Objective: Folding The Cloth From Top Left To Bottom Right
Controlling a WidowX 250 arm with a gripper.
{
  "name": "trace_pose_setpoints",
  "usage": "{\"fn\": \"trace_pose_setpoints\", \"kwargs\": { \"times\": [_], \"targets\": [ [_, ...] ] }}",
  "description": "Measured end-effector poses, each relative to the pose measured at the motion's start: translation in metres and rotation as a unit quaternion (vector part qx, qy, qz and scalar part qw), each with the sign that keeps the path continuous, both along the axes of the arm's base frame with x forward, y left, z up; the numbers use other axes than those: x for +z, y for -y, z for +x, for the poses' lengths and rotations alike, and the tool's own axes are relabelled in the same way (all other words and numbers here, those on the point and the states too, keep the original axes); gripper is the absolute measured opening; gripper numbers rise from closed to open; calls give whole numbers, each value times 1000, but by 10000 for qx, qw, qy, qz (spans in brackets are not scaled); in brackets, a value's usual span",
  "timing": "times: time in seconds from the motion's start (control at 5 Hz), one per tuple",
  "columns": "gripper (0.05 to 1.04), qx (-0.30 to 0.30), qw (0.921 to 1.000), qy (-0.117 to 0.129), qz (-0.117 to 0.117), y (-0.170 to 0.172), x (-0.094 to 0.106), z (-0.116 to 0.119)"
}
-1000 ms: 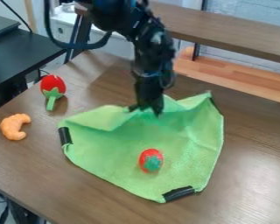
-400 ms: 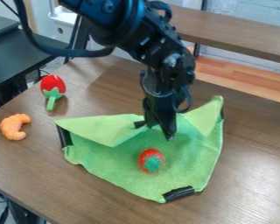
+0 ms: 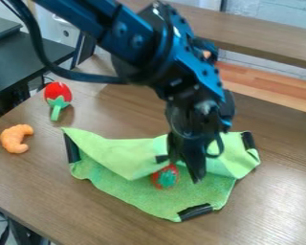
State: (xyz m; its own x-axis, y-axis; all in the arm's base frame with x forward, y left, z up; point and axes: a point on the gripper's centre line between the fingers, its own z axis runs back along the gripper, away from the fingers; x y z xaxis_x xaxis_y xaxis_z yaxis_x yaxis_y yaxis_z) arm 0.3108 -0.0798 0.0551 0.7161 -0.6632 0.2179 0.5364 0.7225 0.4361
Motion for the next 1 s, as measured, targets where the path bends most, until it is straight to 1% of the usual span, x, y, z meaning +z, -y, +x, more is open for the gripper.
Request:
{"fn": "trace_pose_setpoints", "kwargs": {
  "times": [0.2,0.4,0.6,0.8,1.0],
  "targets": [
    [73,103,9999,-12,65,13,-6,-9],
    [225,429,9989,-97,166,18,-21,-16],
    [485,536,9970,-548,55,23,-23,-21],
    [790,574,9947,-851,12,17,-20,-25],
    [994,457,9926,-1055,-400,20,16,-23]
  ]
}}
